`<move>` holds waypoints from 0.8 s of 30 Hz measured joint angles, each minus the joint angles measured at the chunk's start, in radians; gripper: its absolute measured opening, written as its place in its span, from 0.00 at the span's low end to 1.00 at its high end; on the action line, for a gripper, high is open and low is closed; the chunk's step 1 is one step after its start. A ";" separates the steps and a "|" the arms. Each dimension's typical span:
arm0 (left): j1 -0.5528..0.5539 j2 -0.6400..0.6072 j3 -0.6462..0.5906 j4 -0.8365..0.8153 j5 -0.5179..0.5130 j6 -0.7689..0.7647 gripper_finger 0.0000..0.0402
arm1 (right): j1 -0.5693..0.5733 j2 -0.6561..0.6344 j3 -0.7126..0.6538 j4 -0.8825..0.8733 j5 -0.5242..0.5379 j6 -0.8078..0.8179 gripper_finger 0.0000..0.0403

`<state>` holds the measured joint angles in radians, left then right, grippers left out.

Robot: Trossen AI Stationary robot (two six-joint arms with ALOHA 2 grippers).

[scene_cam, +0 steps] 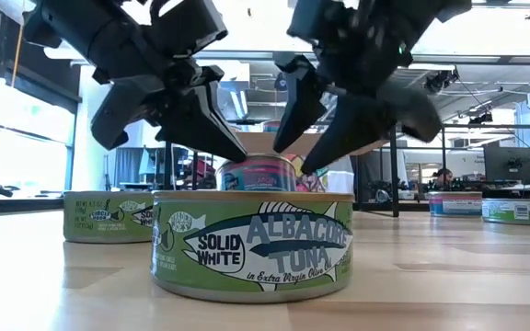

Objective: Stack canned seafood by type on shelf
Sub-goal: Put the blue tuna can on the shelf

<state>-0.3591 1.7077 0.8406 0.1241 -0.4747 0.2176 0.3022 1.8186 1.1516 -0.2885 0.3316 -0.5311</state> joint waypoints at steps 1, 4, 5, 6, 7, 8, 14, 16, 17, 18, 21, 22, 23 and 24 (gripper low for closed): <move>0.001 0.000 0.000 -0.001 0.000 0.000 0.00 | 0.003 0.005 -0.011 0.011 0.035 -0.001 0.57; 0.003 0.000 0.000 0.000 0.002 0.001 0.00 | 0.011 0.021 -0.051 0.065 0.133 0.002 0.57; 0.003 0.000 0.000 -0.001 0.002 0.000 0.00 | 0.013 0.024 -0.067 0.080 0.163 0.016 0.57; 0.004 0.000 0.000 -0.004 0.002 -0.004 0.00 | 0.015 0.024 -0.085 0.093 0.197 0.038 0.57; 0.005 0.000 0.000 -0.007 0.002 -0.006 0.00 | 0.019 0.025 -0.101 0.099 0.216 0.066 0.57; 0.004 0.000 0.000 -0.009 0.002 -0.007 0.00 | 0.020 0.023 -0.117 0.098 0.218 0.096 0.57; 0.004 -0.001 0.000 -0.014 0.002 -0.008 0.00 | 0.028 0.012 -0.237 0.189 0.198 0.252 0.56; 0.004 -0.001 0.000 -0.012 0.002 -0.008 0.00 | 0.031 0.012 -0.292 0.323 0.143 0.262 0.56; 0.004 -0.001 0.000 -0.007 0.002 -0.010 0.00 | 0.032 0.011 -0.321 0.401 0.115 0.261 0.56; 0.004 -0.001 0.001 -0.002 0.002 -0.017 0.00 | 0.034 0.011 -0.347 0.483 0.092 0.258 0.56; 0.007 -0.005 0.001 0.004 0.002 -0.053 0.00 | 0.043 0.012 -0.409 0.642 0.077 0.218 0.56; 0.008 -0.008 0.001 0.004 0.002 -0.067 0.00 | 0.042 0.012 -0.418 0.674 0.073 0.213 0.56; 0.010 -0.012 0.001 0.001 0.002 -0.080 0.00 | 0.040 0.012 -0.423 0.698 0.063 0.217 0.56; 0.013 -0.018 0.001 -0.002 0.003 -0.094 0.00 | 0.040 0.012 -0.424 0.711 0.047 0.244 0.56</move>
<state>-0.3457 1.6895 0.8419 0.1216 -0.4716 0.1234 0.3418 1.8301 0.7277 0.4220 0.3786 -0.2869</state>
